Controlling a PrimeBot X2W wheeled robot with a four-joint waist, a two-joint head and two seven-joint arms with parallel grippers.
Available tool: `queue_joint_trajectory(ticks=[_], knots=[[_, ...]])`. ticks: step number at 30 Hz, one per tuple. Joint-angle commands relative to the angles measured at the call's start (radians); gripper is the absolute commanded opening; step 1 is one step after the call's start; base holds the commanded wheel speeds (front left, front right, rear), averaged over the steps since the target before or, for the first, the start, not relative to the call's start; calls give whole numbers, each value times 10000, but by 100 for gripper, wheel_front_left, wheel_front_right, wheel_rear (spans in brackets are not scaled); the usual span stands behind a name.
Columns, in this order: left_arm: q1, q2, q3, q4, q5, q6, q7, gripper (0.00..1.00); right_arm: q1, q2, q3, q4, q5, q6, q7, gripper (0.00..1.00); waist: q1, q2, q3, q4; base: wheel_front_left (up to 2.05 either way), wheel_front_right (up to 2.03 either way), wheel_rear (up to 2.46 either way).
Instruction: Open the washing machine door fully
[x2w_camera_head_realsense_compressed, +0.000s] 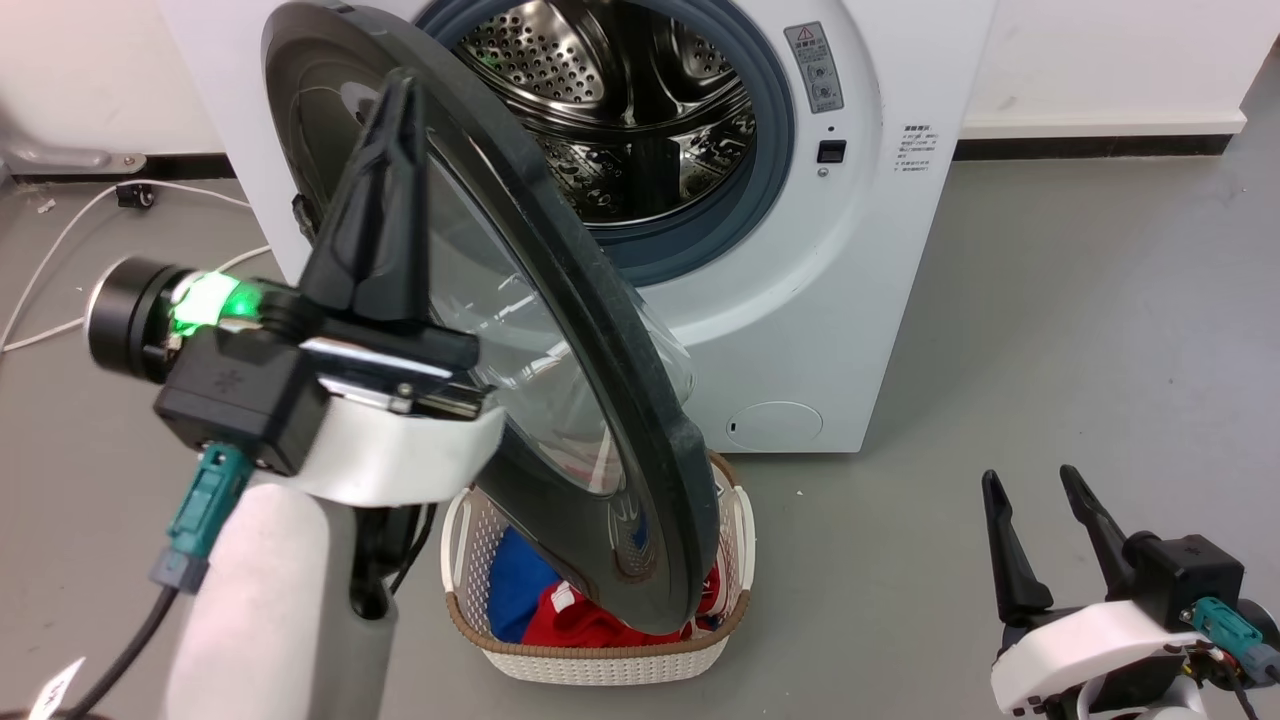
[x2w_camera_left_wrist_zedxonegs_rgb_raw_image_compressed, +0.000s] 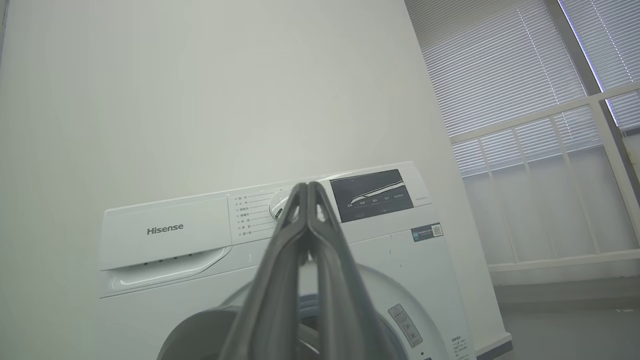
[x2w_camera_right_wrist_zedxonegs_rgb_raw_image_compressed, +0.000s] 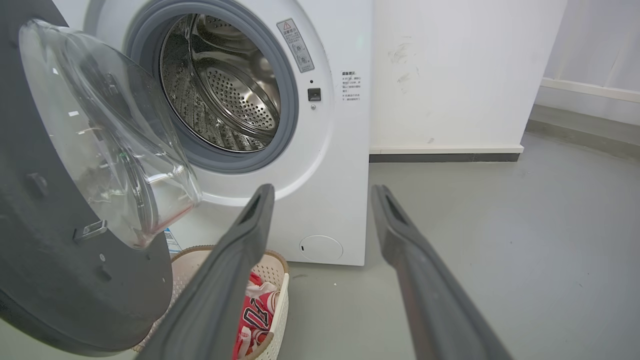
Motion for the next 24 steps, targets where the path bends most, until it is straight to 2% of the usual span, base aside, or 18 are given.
queue_joint_trajectory(ticks=[1, 6, 11, 17, 24], knots=[[-174, -27, -213, -335, 76, -87, 144, 0, 61, 42, -19, -30, 38, -2, 0, 100, -1, 0, 6, -4, 0, 0, 0], [-135, -248, -1194, -1085, -30, -329, 642, 0, 102, 42, -31, -71, 52, -2, 1, 100, -1, 0, 41, 5, 0, 0, 0], [273, -425, -2548, -1268, -329, -569, 1185, 0, 95, 42, -49, -102, 62, -2, 39, 100, -1, 0, 79, 13, 0, 0, 0], [887, -491, -4326, -956, -947, -750, 1783, 0, 87, 41, -51, -104, 70, -2, 46, 100, -1, 0, 122, 24, 0, 0, 0], [1733, -243, -6219, 24, -1871, -806, 2535, 0, 64, 41, 19, -102, 69, -2, 61, 100, -1, 0, 128, -13, 0, 0, 0]])
